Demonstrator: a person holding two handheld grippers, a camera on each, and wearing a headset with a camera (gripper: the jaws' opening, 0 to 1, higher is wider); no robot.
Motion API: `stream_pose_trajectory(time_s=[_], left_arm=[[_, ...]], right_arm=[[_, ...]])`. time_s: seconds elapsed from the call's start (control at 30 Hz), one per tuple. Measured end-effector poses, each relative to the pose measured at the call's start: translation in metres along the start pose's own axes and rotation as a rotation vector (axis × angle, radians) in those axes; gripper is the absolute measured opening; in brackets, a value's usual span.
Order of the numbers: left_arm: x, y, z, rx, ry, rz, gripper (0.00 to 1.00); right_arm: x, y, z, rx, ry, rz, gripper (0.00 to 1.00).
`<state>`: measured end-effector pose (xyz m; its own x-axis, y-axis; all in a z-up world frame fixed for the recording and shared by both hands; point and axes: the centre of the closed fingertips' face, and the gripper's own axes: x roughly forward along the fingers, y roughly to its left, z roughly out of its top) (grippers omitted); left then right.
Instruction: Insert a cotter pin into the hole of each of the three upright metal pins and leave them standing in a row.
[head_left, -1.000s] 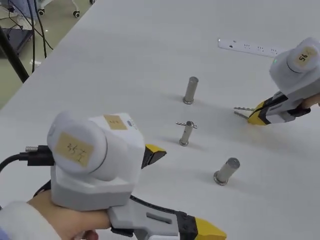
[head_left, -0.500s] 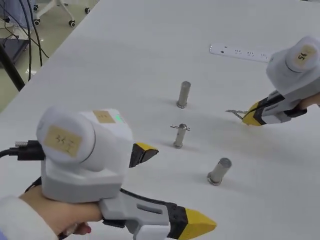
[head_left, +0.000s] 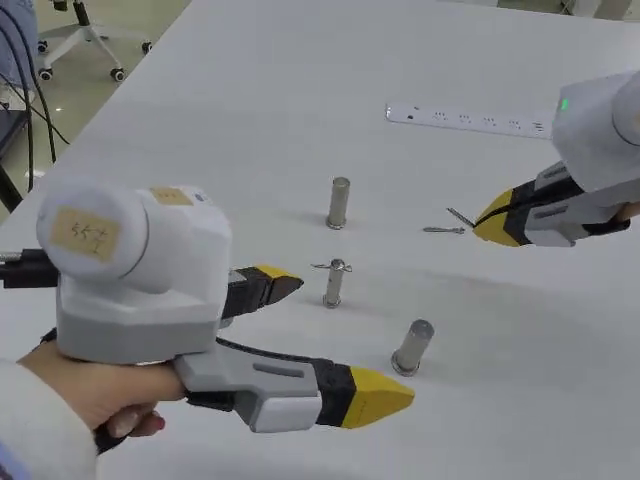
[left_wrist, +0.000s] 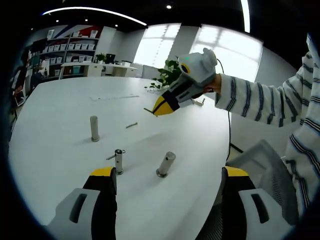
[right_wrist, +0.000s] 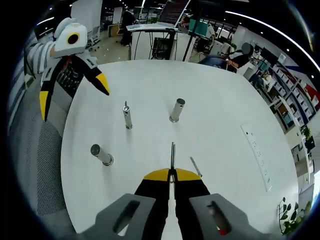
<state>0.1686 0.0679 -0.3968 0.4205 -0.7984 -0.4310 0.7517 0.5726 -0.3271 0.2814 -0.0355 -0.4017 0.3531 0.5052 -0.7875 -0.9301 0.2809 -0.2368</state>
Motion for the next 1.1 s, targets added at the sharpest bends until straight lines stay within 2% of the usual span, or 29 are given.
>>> stream_pose_trajectory(time_s=[0.2, 0.33, 0.47, 0.63, 0.93, 1.1], left_arm=[[0.006, -0.001, 0.012, -0.001, -0.002, -0.023, 0.81], [0.011, -0.002, 0.024, -0.033, -0.024, -0.042, 0.78], [0.014, -0.003, 0.035, -0.094, -0.063, -0.063, 0.73], [0.020, -0.003, 0.046, -0.160, -0.084, -0.100, 0.68], [0.031, -0.005, 0.060, -0.284, -0.098, -0.164, 0.58], [0.036, -0.009, 0.065, -0.326, -0.096, -0.200, 0.53]], right_arm=[[-0.019, 0.019, 0.015, -0.041, -0.054, -0.030, 0.00], [-0.029, 0.032, 0.022, -0.089, -0.063, -0.054, 0.00], [-0.037, 0.043, 0.028, -0.124, -0.073, -0.061, 0.00], [-0.040, 0.051, 0.030, -0.177, -0.071, -0.068, 0.00], [-0.047, 0.065, 0.039, -0.224, -0.095, -0.067, 0.00], [-0.050, 0.070, 0.043, -0.241, -0.105, -0.075, 0.00]])
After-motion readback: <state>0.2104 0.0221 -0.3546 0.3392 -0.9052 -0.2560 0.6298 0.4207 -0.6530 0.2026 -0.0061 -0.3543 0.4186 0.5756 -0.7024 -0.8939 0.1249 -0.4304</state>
